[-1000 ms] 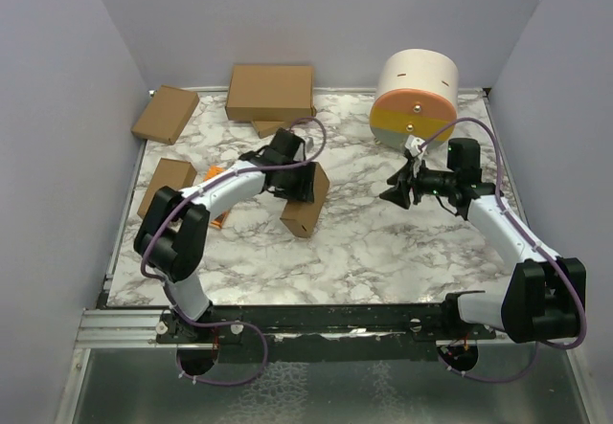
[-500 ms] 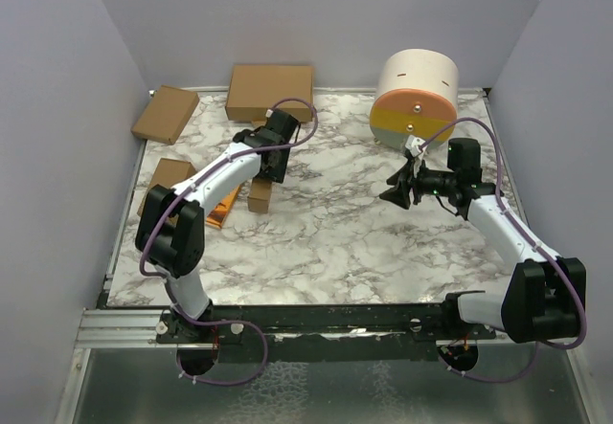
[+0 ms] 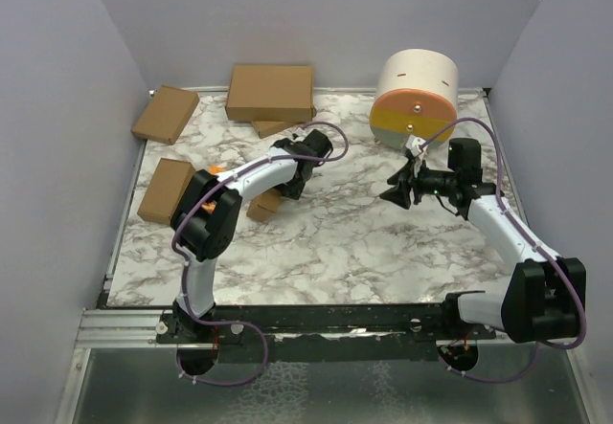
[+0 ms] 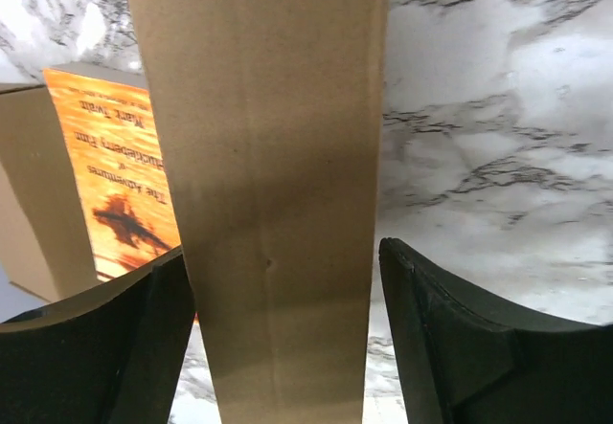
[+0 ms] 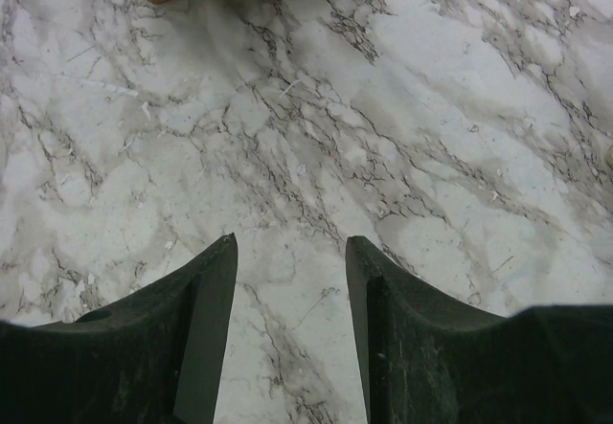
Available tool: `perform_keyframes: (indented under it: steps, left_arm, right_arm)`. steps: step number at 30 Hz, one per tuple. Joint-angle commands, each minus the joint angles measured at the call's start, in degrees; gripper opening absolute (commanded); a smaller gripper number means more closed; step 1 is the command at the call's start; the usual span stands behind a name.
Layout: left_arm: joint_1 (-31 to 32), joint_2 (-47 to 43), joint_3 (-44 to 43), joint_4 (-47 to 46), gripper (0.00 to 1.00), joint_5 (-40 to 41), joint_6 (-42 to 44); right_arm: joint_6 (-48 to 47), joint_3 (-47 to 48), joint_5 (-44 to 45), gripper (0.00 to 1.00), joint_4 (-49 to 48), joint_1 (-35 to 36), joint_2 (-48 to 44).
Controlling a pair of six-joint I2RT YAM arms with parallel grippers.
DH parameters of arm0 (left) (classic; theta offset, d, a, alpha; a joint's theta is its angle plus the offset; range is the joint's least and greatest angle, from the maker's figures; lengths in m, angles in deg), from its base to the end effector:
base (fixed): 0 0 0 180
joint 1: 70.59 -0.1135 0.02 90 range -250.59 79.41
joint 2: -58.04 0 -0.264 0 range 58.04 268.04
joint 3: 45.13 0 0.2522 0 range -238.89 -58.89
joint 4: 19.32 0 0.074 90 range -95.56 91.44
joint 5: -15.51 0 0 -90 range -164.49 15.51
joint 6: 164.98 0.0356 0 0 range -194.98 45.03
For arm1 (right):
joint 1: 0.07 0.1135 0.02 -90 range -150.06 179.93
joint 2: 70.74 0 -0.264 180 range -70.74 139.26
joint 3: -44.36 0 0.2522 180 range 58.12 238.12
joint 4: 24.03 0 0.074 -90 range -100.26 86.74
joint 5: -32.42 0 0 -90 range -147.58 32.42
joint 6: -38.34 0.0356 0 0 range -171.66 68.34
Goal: Fold the paper box
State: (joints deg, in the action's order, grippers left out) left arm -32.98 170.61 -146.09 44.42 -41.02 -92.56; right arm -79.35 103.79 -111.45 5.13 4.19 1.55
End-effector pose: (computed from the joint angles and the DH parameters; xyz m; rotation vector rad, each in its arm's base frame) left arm 0.3246 -0.2253 0.2062 0.3530 2.5767 0.5378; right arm 0.2533 0.0477 0.2453 -0.9970 1.8199 0.8241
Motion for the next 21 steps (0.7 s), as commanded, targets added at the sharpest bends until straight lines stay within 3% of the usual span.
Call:
perform_keyframes:
  steps: [1, 4, 9, 12, 16, 17, 18, 21]
  left_arm:
    - [3.15, 1.4, -2.5, 0.21, 0.83, 0.71, -1.94]
    - [4.42, 1.28, -3.14, -0.83, 0.91, -0.84, -2.5]
    - [6.39, -2.42, -3.59, -3.74, 0.91, -5.08, -3.21]
    - [6.59, -8.54, -1.53, -8.67, 0.92, -13.48, -3.47]
    - [3.56, -20.65, 8.08, -19.87, 0.89, -22.72, -4.25]
    - [1.13, -23.81, 13.27, -23.23, 0.85, -25.1, -5.06]
    - [-1.87, -26.75, 17.82, -26.8, 0.75, -28.04, -6.02]
    - [-11.92, -33.91, 29.99, -35.42, 0.32, -33.72, -9.91]
  right_arm:
    - [0.0, -0.32, -0.45, 0.5, -1.25, -0.56, -0.97]
    - [-0.09, -0.19, -0.54, 0.5, -1.16, -0.56, -0.84]
    - [-0.18, -0.22, -0.54, 0.5, -1.07, -0.74, -0.78]
    - [-0.27, -0.21, -0.63, 0.5, -0.98, -0.78, -0.56]
    - [-0.97, -0.14, -1.68, 0.5, -0.45, -0.82, -0.12]
    - [-1.35, -0.14, -2.97, 0.5, 0.04, -0.85, 0.21]
    - [-1.86, 0.08, -4.16, 0.5, 0.82, -0.83, 0.71]
    - [-0.14, 0.59, -6.55, 0.43, 2.07, -0.74, 2.56]
